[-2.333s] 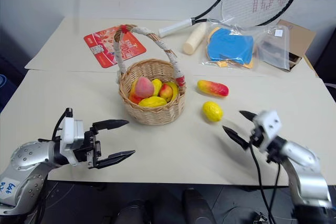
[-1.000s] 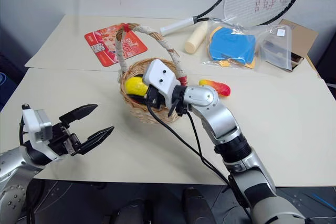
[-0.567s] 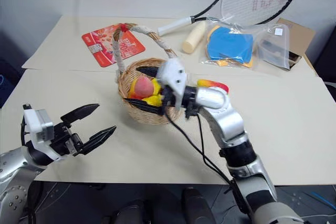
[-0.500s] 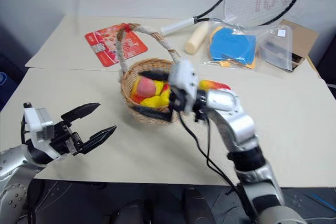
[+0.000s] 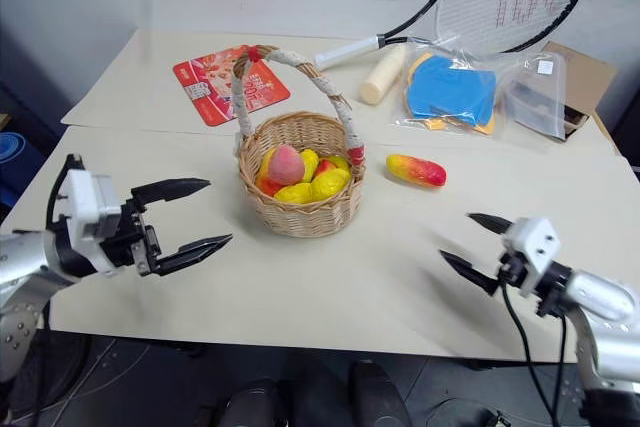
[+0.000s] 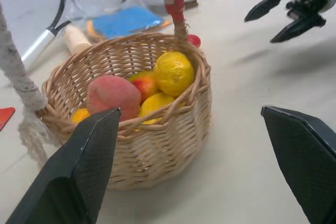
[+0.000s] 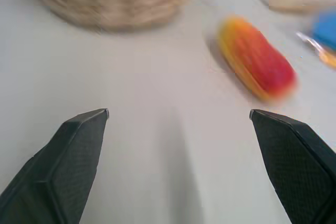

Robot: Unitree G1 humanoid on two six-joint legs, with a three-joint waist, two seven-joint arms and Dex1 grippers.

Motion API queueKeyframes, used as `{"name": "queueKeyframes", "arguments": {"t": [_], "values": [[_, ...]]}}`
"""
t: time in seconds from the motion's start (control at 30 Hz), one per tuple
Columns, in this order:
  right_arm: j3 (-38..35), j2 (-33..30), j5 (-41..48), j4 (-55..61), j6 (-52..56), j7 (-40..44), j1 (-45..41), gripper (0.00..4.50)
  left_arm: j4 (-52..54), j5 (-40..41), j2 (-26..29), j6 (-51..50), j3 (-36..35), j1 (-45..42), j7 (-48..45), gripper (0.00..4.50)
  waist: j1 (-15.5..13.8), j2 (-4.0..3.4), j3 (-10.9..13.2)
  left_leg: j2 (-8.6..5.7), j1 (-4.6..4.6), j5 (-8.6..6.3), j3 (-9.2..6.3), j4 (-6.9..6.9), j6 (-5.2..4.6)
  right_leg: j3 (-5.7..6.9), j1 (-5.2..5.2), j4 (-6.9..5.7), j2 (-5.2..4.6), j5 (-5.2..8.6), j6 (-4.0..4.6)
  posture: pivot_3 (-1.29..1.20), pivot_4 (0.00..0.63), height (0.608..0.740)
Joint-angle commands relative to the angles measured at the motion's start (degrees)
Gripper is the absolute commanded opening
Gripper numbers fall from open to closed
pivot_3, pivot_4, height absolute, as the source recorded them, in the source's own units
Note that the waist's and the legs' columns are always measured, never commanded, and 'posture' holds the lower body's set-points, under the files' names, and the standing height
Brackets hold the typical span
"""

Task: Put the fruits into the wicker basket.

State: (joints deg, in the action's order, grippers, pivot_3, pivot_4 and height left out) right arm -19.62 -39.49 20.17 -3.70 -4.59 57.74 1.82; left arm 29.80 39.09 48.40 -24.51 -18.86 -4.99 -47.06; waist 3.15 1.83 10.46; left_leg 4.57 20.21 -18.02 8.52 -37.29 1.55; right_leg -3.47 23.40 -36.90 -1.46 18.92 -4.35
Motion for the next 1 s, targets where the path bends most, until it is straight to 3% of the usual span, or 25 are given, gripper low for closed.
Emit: {"name": "queueKeyframes", "arguments": {"t": [0.03,0.23,0.33,0.43,0.57,0.67,0.8,1.0], "values": [[-3.75,-0.31,-1.76,-7.05,-7.51,-1.68,1.84,4.45,0.52,4.19,0.26,-4.94,1.95,-6.09,1.47,4.5,0.23,-0.07,0.05,0.0,-0.01,0.0,0.05,-0.02,-0.01,-0.03,0.01,-0.01,0.01,-0.02,-0.04,0.0,0.15,0.74],[-3.87,-0.22,-1.68,-16.2,-12.82,-2.61,-1.0,4.45,-2.13,9.11,-1.56,-13.6,3.15,-18.07,7.97,4.5,1.26,-0.12,0.1,0.07,-0.02,0.07,0.05,-0.04,0.11,-0.05,0.02,-0.11,0.08,-0.04,-0.07,0.0,0.15,0.74],[-0.93,-1.05,0.14,-19.48,-11.56,2.91,-6.75,4.45,-4.46,13.34,-0.82,-19.98,3.59,-23.11,9.19,4.5,1.93,-0.15,0.12,0.08,-0.06,0.1,0.06,-0.07,0.15,-0.06,0.01,-0.18,0.12,-0.04,-0.08,0.0,0.15,0.74],[3.15,-3.1,-2.04,-25.84,-9.87,6.51,-17.66,4.45,-5.97,16.99,0.01,-24.67,4.48,-27.39,8.33,4.5,2.52,-0.25,0.22,0.13,-0.09,0.15,0.08,-0.11,0.23,-0.06,0.03,-0.26,0.2,-0.05,-0.09,0.0,0.15,0.74],[9.75,-3.63,-7.59,-35.46,-10.12,8.61,-32.06,4.45,-7.6,15.18,0.01,-25.53,6.43,-31.51,7.99,4.5,2.41,-0.42,0.36,0.13,-0.06,0.16,0.04,-0.3,0.24,-0.06,0.11,-0.49,0.18,0.01,-0.08,0.0,0.15,0.74],[16.03,-0.92,-14.62,-45.04,-9.7,5.61,-47.0,4.45,-8.62,13.96,-0.08,-25.94,7.6,-33.51,8.15,4.5,2.69,-0.47,0.42,0.17,-0.03,0.18,0.03,-0.4,0.28,-0.06,0.14,-0.54,0.23,0.01,-0.07,0.0,0.15,0.74],[23.81,3.79,-24.04,-55.13,-7.69,-1.31,-60.82,4.45,-7.64,14.52,-0.47,-26.38,7.09,-33.15,8.36,4.5,3.3,-0.49,0.43,0.19,0.02,0.19,0.04,-0.43,0.32,-0.09,0.25,-0.67,0.22,0.04,-0.02,0.0,0.15,0.74],[27.79,10.05,-28.72,-63.51,-5.3,-4.2,-69.52,4.45,-5.58,15.23,-0.67,-26.92,5.04,-29.77,9.82,4.5,3.18,-0.49,0.43,0.26,0.15,0.18,0.01,-0.45,0.37,-0.05,0.4,-0.76,0.21,0.08,0.04,0.0,0.15,0.74]]}}
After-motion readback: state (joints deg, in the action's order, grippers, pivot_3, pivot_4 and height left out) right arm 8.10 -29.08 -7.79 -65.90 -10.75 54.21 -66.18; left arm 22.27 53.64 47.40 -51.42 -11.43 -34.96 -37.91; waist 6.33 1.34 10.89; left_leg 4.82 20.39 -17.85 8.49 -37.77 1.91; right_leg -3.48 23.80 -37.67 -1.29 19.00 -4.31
